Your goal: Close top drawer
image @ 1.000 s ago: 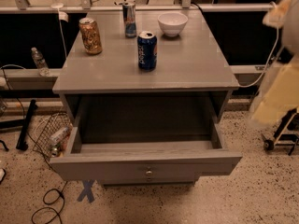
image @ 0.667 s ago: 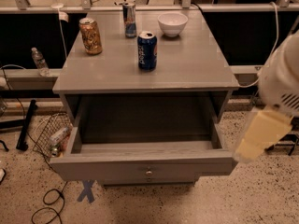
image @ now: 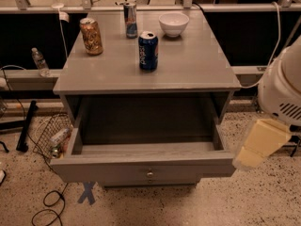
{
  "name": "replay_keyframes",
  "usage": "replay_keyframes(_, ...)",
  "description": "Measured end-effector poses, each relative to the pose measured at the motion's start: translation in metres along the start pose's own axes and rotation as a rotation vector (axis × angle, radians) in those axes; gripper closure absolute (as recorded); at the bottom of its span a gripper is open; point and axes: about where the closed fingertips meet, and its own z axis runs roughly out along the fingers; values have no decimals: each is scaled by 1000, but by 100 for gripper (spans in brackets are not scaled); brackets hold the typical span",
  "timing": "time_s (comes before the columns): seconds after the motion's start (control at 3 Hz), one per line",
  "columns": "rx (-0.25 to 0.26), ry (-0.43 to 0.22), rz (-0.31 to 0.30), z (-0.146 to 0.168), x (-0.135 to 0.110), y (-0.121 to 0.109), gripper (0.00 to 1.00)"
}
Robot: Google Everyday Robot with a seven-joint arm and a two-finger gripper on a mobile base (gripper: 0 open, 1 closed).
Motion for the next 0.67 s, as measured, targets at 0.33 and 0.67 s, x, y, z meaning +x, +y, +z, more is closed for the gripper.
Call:
replay_keyframes(0.33,-59,10,80,40,11,4,0)
replay_keyframes(0.67,-140,31,153,94,21,9,0)
